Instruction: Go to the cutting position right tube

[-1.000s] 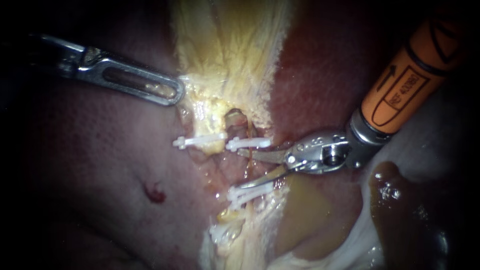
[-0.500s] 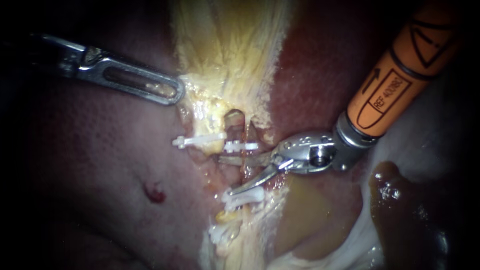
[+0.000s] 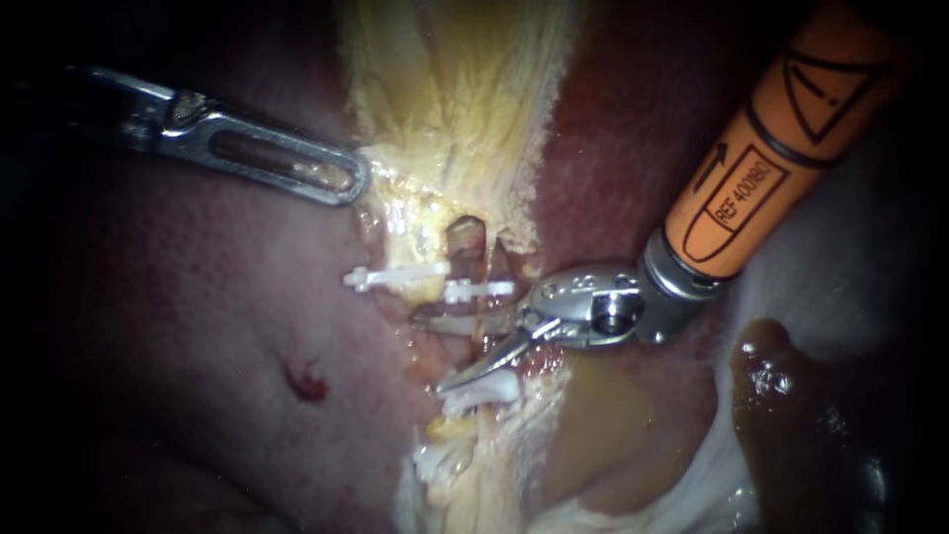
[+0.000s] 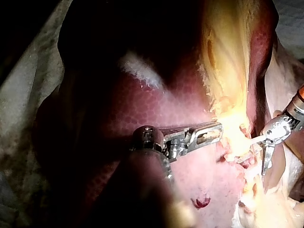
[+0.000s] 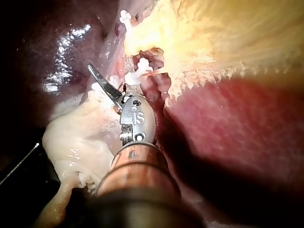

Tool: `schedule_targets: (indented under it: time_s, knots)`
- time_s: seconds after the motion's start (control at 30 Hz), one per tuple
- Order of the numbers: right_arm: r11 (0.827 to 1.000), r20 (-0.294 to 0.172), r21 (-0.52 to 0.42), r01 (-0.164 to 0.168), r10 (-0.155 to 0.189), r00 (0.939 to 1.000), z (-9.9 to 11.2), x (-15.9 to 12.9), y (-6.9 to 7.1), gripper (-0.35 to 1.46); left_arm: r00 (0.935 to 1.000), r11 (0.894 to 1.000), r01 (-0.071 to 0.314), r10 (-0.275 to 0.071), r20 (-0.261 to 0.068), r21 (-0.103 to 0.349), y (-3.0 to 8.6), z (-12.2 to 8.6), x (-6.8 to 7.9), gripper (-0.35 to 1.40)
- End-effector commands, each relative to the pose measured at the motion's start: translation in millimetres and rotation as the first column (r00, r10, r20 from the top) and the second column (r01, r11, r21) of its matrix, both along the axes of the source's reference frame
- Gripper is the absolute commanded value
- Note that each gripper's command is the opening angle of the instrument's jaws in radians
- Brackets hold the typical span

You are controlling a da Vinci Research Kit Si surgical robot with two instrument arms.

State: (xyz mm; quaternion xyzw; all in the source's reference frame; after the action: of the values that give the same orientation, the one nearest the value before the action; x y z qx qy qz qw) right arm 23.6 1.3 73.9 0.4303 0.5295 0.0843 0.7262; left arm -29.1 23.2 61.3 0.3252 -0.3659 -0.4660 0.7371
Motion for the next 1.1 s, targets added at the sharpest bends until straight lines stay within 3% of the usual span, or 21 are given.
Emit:
schedule_targets:
  time_s: [0.03, 0.2, 0.6, 1.1]
  knots:
    - [1.000, 0.006, 0.003, -0.003, 0.003, 1.0000, 0.0, 0.1, 0.0, 1.31, 1.0000, 1.000, 0.001, -0.001, -0.001, 0.000, 0.0, 0.0, 0.0, -0.35]
    - [0.999, 0.029, 0.016, -0.029, 0.028, 0.9992, 0.2, 1.2, 0.1, 1.32, 1.0000, 1.000, 0.001, -0.001, -0.001, 0.000, 0.0, 0.0, -0.1, -0.35]
    - [0.999, 0.041, 0.029, -0.035, 0.034, 0.9986, 0.1, 1.6, 0.0, 1.32, 1.0000, 1.000, 0.001, -0.001, -0.001, 0.000, 0.0, 0.1, -0.1, -0.35]
    - [0.999, 0.015, 0.043, -0.029, 0.028, 0.9995, -2.7, 1.2, -1.2, 1.36, 1.0000, 1.000, 0.000, 0.000, -0.001, 0.000, 0.0, 0.1, 0.1, -0.35]
